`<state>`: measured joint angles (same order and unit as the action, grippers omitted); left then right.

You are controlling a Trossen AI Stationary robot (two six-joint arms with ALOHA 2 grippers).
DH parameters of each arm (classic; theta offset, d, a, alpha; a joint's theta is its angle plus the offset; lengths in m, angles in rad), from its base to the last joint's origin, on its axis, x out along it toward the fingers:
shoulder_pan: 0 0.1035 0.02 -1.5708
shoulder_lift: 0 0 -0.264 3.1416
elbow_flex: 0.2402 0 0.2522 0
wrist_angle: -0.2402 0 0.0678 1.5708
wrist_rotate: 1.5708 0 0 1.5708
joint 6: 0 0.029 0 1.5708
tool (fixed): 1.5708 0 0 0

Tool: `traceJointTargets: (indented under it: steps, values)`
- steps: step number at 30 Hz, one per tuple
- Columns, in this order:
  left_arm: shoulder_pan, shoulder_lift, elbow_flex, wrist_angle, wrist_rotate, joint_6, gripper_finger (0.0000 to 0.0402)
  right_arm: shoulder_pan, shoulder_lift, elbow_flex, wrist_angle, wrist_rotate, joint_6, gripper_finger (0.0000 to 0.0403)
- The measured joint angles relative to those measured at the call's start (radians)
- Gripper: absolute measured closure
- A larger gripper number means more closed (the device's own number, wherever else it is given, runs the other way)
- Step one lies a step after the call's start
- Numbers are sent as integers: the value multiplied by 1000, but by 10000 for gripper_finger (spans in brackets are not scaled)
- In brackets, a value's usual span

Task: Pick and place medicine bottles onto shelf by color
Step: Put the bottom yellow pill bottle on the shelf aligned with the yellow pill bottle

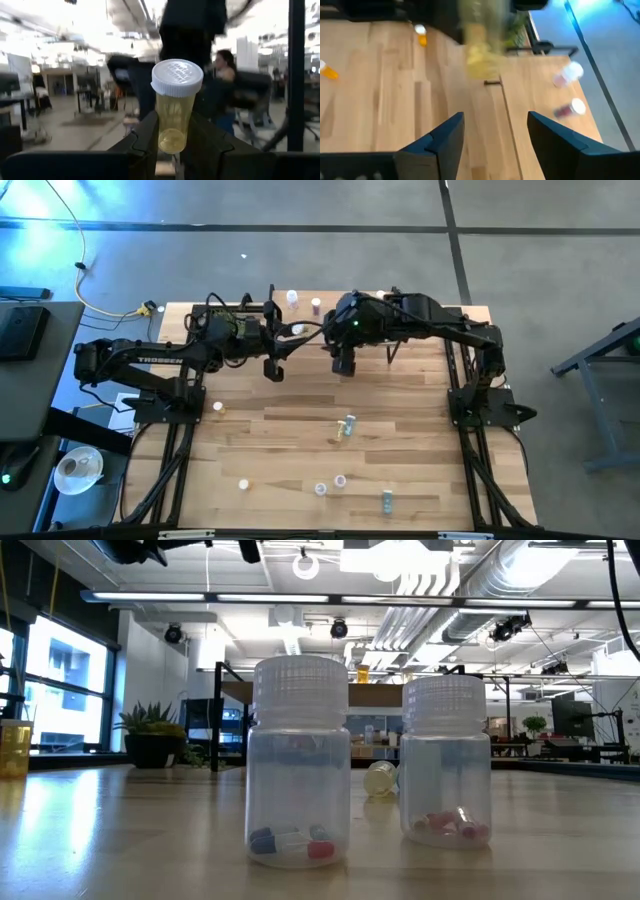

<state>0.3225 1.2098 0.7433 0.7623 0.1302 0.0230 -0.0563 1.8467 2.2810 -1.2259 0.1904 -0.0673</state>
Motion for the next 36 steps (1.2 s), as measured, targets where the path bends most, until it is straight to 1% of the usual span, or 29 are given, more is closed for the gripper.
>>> traceJointTargets:
  steps: [5, 10, 12, 16, 19, 22, 26, 28, 31, 36]
  values:
    - [-1, 0, 0, -143, -29, 15, 318, -30, -13, 0, -77, 2, -5, 191]
    - [-2, 1, 0, -292, -60, 12, 318, -52, -21, 0, -106, -2, -63, 191]
    - [-4, 1, 0, -346, -60, 7, 318, -58, -21, 0, -115, -35, -98, 191]
    - [-26, 8, 0, -428, -64, 7, 318, -62, -13, 1, -117, -173, -156, 192]
    - [-47, 8, 0, -449, -65, 7, 318, -61, -6, -5, -88, -225, -178, 194]
    - [-71, 29, 0, -454, -81, 7, 319, -61, 11, -6, -77, -237, -185, 194]
    - [-93, 59, 0, -450, -131, 16, 319, -61, 43, -6, -56, -240, -188, 194]
    - [-97, 72, -2, -458, -145, 15, 319, -61, 57, -6, -51, -263, -196, 194]
    - [-97, 84, -1, -452, -145, 13, 319, -61, 79, -6, -40, -309, -203, 194]
    - [-96, 90, -1, -447, -146, 7, 319, -61, 104, -6, -35, -316, -202, 194]
